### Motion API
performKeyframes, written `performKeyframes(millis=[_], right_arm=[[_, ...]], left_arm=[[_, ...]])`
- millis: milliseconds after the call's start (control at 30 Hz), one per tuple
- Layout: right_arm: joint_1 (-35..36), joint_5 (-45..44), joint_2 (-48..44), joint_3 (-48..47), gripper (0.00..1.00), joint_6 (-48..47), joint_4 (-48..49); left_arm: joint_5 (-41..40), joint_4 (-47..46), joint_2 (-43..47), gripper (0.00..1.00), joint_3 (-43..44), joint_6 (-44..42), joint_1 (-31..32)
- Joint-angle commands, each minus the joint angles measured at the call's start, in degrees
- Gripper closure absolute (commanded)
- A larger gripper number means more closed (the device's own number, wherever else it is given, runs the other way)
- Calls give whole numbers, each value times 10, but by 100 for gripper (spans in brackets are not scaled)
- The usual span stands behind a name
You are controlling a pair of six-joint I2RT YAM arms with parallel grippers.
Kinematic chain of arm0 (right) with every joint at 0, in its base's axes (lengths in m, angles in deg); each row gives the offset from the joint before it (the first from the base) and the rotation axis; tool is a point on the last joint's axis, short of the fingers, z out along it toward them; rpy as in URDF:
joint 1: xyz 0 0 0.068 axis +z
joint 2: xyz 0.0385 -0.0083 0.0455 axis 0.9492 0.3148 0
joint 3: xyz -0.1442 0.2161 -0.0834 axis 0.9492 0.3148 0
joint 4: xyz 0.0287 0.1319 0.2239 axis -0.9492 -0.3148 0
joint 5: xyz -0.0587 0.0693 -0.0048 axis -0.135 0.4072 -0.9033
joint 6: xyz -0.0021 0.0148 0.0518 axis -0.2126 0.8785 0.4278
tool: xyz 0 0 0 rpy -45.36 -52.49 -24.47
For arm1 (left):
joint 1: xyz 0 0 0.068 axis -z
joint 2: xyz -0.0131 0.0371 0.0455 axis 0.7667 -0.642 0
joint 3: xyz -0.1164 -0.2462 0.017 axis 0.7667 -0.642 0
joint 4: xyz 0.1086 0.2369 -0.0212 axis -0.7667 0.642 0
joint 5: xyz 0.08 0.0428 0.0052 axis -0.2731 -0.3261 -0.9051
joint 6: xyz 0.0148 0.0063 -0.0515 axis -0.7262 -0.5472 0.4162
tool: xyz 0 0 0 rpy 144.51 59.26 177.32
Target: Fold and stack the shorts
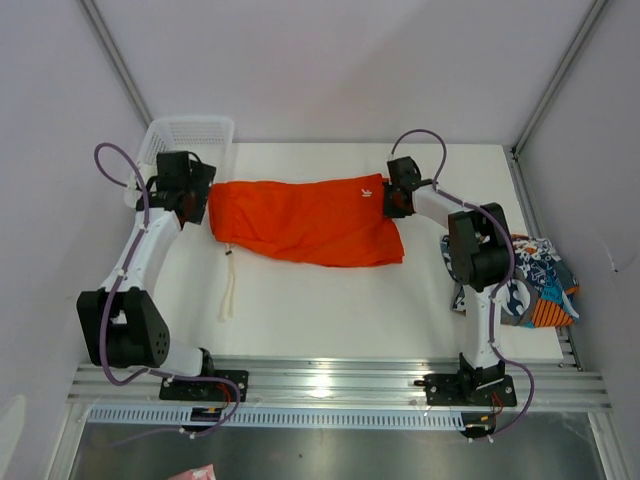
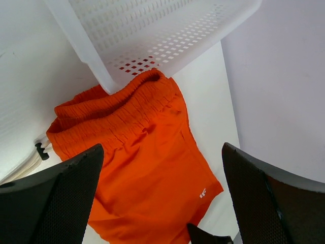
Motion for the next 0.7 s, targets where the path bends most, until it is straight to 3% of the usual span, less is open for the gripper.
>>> performKeyframes(millis=[0,300,367,400,433,467,600,667], right_arm=[[-22,-62,-22,34,100,1,-42],[-90,-101,-99,70,97,-9,-62],[-89,-108,-102,61,86,-1,-69],[-88,-105,-105,61,63,1,-68],[-86,-104,-110,61,50,6,-66],[-83,-106,-121,60,42,8,-65],[-75,-75,-160,58,38,21,-50],[-71,8,-176,61,39,42,-36]], left_arm=[[-15,-9,41,1,-15,-14,19],[-44,-10,46,1,-37,-18,81],[-53,-12,42,1,-36,-20,96],[-54,-16,38,1,-37,-24,100],[-53,-29,34,1,-34,-30,111],[-52,-34,30,1,-30,-42,115],[-31,-42,-16,1,0,-89,130],[-21,-48,-29,1,13,-108,136]])
